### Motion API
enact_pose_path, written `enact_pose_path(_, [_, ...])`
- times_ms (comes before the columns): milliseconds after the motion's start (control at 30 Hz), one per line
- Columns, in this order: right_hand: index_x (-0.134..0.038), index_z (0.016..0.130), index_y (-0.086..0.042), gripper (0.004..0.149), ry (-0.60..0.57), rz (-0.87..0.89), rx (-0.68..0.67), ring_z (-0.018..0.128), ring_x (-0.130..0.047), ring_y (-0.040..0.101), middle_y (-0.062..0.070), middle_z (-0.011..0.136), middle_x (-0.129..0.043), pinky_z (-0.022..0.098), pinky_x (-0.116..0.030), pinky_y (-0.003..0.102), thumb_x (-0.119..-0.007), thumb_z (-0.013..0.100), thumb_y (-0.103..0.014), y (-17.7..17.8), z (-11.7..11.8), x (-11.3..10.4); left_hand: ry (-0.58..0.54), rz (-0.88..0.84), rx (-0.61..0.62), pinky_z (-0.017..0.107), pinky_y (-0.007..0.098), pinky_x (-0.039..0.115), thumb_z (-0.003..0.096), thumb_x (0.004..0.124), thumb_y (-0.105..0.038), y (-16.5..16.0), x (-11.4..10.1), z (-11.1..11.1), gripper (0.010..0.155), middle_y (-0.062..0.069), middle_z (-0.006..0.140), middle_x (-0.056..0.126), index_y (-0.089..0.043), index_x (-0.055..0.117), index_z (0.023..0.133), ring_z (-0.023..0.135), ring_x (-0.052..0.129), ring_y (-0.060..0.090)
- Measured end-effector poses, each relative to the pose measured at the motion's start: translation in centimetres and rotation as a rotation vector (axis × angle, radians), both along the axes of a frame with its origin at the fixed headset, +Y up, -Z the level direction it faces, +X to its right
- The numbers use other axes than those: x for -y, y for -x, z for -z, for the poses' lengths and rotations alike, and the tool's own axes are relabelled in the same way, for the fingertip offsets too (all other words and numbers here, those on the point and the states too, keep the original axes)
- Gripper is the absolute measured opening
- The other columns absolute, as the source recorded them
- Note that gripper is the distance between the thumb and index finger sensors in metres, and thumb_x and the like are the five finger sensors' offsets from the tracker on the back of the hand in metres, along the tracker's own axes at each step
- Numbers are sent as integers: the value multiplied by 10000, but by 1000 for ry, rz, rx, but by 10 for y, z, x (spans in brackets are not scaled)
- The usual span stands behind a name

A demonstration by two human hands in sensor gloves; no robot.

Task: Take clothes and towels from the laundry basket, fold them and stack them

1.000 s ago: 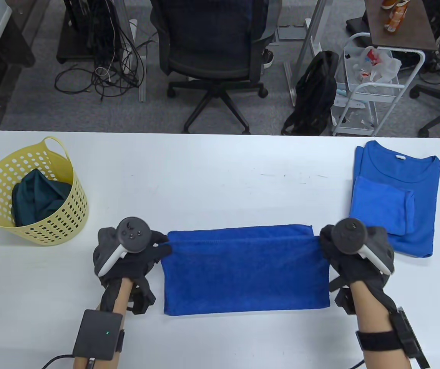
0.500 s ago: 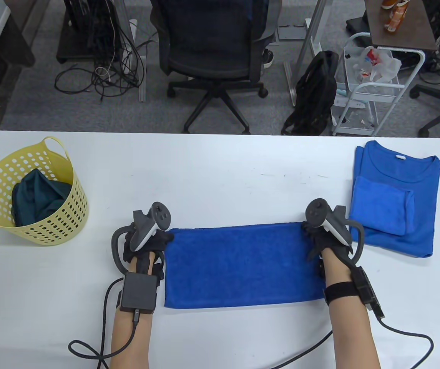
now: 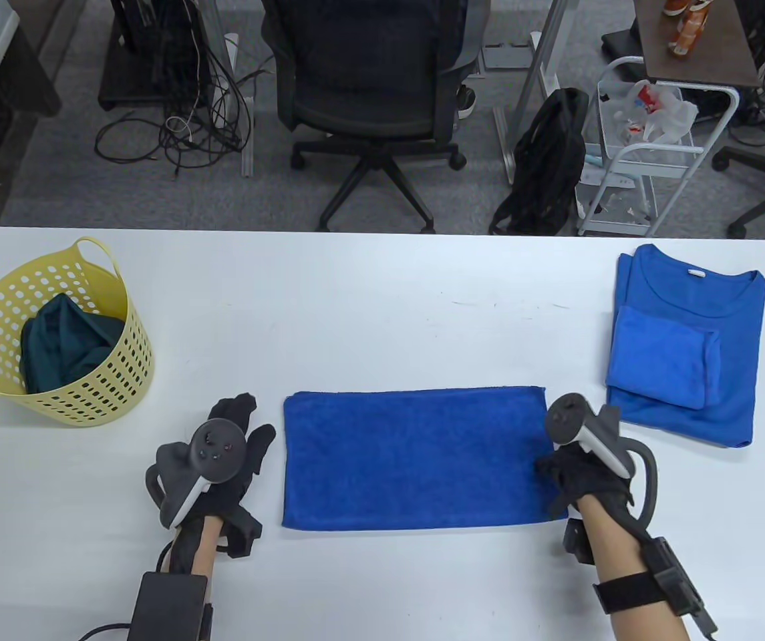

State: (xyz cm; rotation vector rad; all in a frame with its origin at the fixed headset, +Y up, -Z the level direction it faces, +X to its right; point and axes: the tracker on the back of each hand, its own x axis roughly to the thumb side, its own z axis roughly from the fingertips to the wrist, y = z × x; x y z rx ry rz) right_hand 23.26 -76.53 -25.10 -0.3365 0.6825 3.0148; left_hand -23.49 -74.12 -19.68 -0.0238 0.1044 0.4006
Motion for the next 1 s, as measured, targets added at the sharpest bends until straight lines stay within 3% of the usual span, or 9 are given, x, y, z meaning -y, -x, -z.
enact_pose_path(167, [-554, 1074, 274, 800, -12, 0, 174, 652, -932, 301, 306, 853, -814, 519, -832, 538, -926, 560, -213, 20, 10, 4, 0, -36, -22, 643, 517, 819, 560, 721, -525, 11, 17, -10, 687, 212, 1154, 704, -186, 610, 1147, 909, 902, 367])
enact_pose_path(333, [-584, 1050, 249, 737, 10, -57, 257, 534, -893, 203, 215, 796, -812, 493, -830, 494, -902, 565, -207, 31, 13, 10, -23, -105, -3, 650, 520, 811, 560, 720, -527, 16, 15, -14, 693, 210, 1155, 700, -176, 611, 1148, 918, 892, 364])
enact_pose_path(433, [-685, 984, 129, 549, -78, -26, 281, 473, -869, 184, 120, 698, -825, 516, -798, 527, -890, 567, -165, 30, 8, 13, -45, -87, 1, 653, 527, 806, 558, 722, -526, 20, 13, -17, 697, 211, 1159, 694, -171, 612, 1148, 927, 882, 372])
enact_pose_path(500, [-753, 919, -2, 396, -84, -48, 237, 563, -860, 258, 121, 698, -819, 566, -733, 617, -879, 578, -161, 32, 5, 12, -50, -97, -2, 658, 536, 798, 559, 721, -527, 23, 13, -19, 701, 214, 1163, 685, -168, 609, 1150, 938, 870, 378])
enact_pose_path(567, [-755, 920, -24, 357, -53, -23, 171, 866, -689, 537, 363, 989, -622, 619, -584, 757, -852, 607, -168, 30, 2, 9, -52, -123, 0, 661, 540, 792, 560, 719, -528, 24, 13, -19, 702, 217, 1167, 676, -167, 606, 1151, 944, 862, 381])
enact_pose_path(667, [-673, 982, 34, 401, -39, 166, 136, 882, -654, 605, 420, 1023, -608, 604, -654, 729, -768, 644, -162, 13, -1, 1, -50, -135, 9, 665, 544, 788, 560, 716, -531, 24, 13, -19, 700, 221, 1172, 668, -174, 605, 1151, 954, 852, 390])
enact_pose_path(733, [-605, 1021, 11, 411, -48, 339, 116, 814, -804, 486, 331, 970, -749, 579, -736, 673, -711, 662, -159, -5, -3, -5, -51, -133, 15, 671, 547, 783, 559, 712, -536, 24, 12, -19, 697, 219, 1177, 662, -184, 604, 1151, 963, 844, 391])
enact_pose_path(867, [-387, 1134, 49, 590, 54, 880, 155, 721, -918, 409, 288, 939, -787, 524, -818, 600, -679, 682, -192, -50, -9, 10, -60, -149, 17, 671, 553, 779, 560, 709, -538, 25, 12, -19, 701, 224, 1180, 655, -184, 598, 1154, 968, 838, 399])
enact_pose_path(1000, [-112, 1161, -286, 779, 146, 1167, 44, 781, -880, 472, 330, 1124, -591, 532, -816, 604, -726, 684, -251, -75, -15, 26, -57, -147, 12, 674, 554, 777, 561, 706, -541, 26, 12, -19, 704, 228, 1186, 645, -195, 582, 1162, 971, 835, 401])
